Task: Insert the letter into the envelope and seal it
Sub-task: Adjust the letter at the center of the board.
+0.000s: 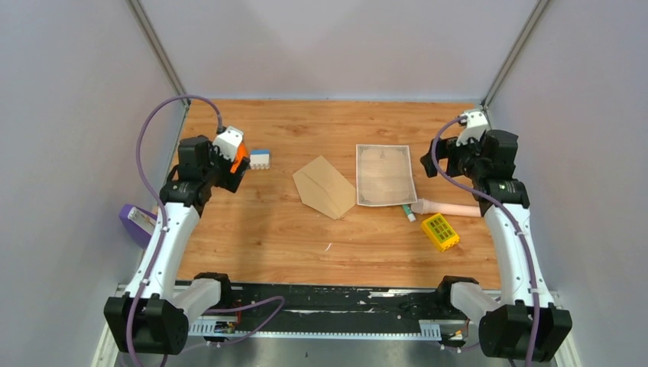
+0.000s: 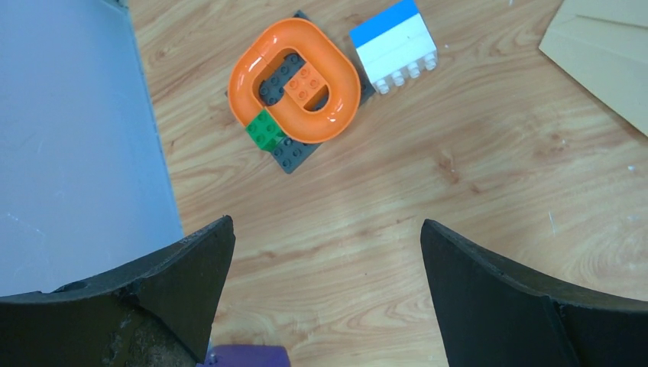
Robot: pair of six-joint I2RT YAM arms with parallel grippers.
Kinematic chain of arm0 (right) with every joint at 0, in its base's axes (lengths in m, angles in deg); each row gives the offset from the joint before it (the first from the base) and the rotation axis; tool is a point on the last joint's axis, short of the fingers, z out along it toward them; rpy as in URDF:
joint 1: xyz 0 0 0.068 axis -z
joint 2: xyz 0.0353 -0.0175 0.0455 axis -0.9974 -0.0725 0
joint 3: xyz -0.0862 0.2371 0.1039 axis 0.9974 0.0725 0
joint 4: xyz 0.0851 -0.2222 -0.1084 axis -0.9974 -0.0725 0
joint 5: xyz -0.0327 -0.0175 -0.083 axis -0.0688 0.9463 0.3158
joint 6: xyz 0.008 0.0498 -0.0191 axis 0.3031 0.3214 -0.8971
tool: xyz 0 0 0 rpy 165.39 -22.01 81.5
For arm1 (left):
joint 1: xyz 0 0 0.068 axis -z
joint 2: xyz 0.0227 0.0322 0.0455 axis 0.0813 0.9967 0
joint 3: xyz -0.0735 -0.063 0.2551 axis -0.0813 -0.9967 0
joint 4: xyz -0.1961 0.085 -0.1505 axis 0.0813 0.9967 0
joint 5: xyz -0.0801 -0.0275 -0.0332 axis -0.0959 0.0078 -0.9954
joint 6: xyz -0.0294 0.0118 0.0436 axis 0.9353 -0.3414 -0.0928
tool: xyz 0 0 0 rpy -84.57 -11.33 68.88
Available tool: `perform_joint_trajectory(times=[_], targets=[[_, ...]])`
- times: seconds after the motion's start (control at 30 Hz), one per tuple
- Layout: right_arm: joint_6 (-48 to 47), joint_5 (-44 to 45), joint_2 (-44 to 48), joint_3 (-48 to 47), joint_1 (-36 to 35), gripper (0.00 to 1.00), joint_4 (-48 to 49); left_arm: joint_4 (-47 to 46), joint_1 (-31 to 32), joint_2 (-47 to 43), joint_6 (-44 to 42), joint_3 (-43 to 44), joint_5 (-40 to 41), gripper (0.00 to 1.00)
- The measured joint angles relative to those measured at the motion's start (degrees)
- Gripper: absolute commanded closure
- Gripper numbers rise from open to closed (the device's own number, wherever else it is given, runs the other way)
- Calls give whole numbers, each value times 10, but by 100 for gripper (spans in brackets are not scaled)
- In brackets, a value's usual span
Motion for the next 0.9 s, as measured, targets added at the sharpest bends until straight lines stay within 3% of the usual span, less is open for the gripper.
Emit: perform_joint_trajectory(times=[0.2, 0.43, 0.9], targets=[[-53, 6, -54, -3, 0, 1, -50, 28, 0, -7, -29, 0, -28, 0], [-76, 16, -57, 20, -7, 2, -68, 27, 0, 9, -36, -18, -61, 0], [-66, 51, -133, 20, -104, 5, -67, -5, 0, 21, -35, -45, -64, 0]])
